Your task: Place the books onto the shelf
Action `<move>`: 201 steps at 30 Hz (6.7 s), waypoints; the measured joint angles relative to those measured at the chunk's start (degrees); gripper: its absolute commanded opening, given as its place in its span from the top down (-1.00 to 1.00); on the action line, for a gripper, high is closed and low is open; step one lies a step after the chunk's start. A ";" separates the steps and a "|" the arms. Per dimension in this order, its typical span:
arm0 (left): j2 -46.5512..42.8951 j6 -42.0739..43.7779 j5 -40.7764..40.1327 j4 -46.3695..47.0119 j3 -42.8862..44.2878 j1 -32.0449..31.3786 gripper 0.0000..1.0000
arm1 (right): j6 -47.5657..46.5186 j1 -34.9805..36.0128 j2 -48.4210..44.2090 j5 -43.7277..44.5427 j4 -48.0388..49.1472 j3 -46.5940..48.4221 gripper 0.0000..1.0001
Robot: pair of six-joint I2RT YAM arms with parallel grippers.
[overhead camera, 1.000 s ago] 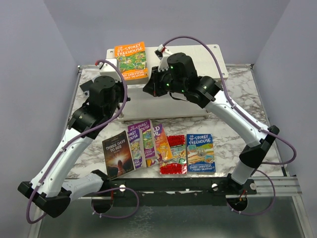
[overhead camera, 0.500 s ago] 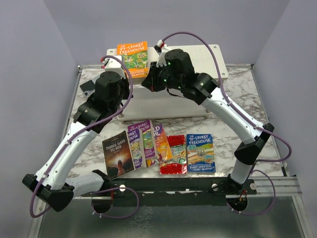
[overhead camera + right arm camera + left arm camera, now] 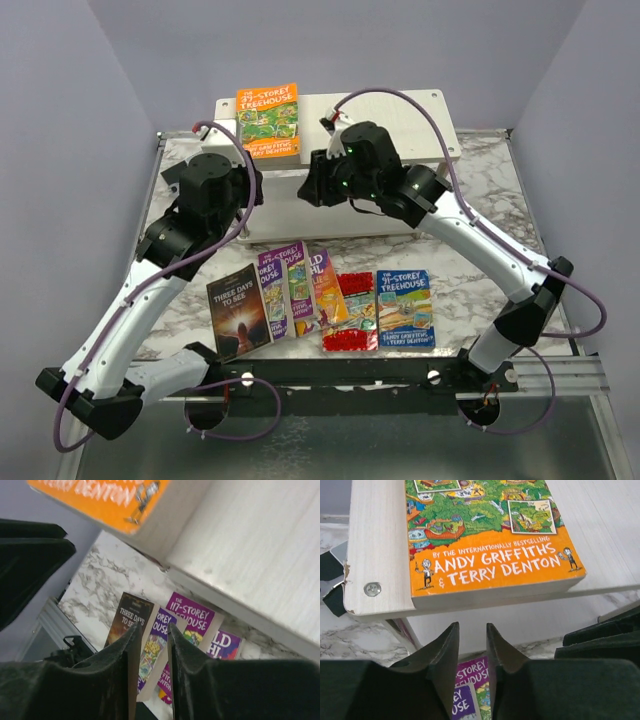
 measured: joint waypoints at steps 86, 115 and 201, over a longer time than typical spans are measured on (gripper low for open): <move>-19.63 -42.86 8.24 0.66 -53.00 0.57 -0.98 | 17.46 9.68 3.52 0.76 27.93 -44.63 0.99; -14.32 -33.57 31.91 17.59 -55.49 0.57 -0.98 | 19.78 2.47 -20.65 5.44 27.28 -64.61 0.99; -19.96 -37.22 53.75 36.41 -45.72 0.57 1.00 | 23.04 -2.19 -67.32 -7.50 28.72 -80.87 -0.68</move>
